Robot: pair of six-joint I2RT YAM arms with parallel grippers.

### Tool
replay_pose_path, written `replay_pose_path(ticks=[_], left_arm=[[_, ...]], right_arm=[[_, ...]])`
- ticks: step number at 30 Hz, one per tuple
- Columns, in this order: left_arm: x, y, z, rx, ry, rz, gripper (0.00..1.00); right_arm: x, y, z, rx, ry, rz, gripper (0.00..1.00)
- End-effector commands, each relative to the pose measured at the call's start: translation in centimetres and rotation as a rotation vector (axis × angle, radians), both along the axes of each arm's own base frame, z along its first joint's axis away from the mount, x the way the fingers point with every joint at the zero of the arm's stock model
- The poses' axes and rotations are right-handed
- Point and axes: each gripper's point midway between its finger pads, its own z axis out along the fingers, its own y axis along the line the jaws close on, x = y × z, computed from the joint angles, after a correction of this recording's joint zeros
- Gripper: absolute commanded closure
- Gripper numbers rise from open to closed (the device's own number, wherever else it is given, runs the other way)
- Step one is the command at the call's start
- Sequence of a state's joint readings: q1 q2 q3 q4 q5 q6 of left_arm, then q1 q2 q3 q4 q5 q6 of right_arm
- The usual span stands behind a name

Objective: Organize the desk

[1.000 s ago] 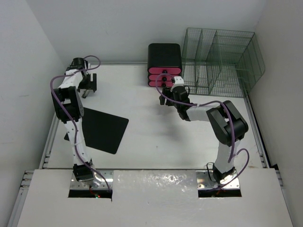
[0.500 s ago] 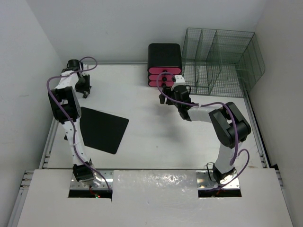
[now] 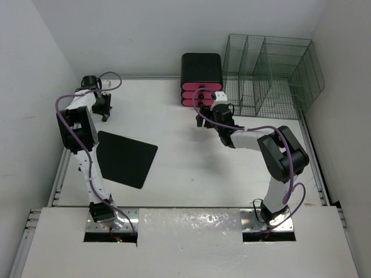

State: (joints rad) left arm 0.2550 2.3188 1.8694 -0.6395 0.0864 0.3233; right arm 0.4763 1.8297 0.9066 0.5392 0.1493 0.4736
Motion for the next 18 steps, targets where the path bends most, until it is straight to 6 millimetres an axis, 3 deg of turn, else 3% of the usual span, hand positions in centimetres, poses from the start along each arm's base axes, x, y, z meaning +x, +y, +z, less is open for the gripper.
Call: replay_pose_path(ticks=[1, 6, 13, 18], left_arm=[[-1.1, 0.3, 2.7, 0.031, -0.036, -0.032, 1.0], [-0.8, 0.9, 6.1, 0.105, -0.101, -0.03, 1.0], [0.0, -2.0, 9.7, 0.155, -0.15, -0.106, 1.0], [0.4, -2.7, 12.2, 0.257, -0.174, -0.117, 1.0]], right_arm=[[0.6, 0.2, 2.3, 0.024, -0.05, -0.003, 0.33], [0.6, 0.3, 2.7, 0.024, -0.055, 0.006, 0.33], [0.4, 0.5, 3.3, 0.023, -0.059, 0.027, 0.33], [0.3, 2.0, 4.5, 0.01, -0.083, 0.127, 0.32]])
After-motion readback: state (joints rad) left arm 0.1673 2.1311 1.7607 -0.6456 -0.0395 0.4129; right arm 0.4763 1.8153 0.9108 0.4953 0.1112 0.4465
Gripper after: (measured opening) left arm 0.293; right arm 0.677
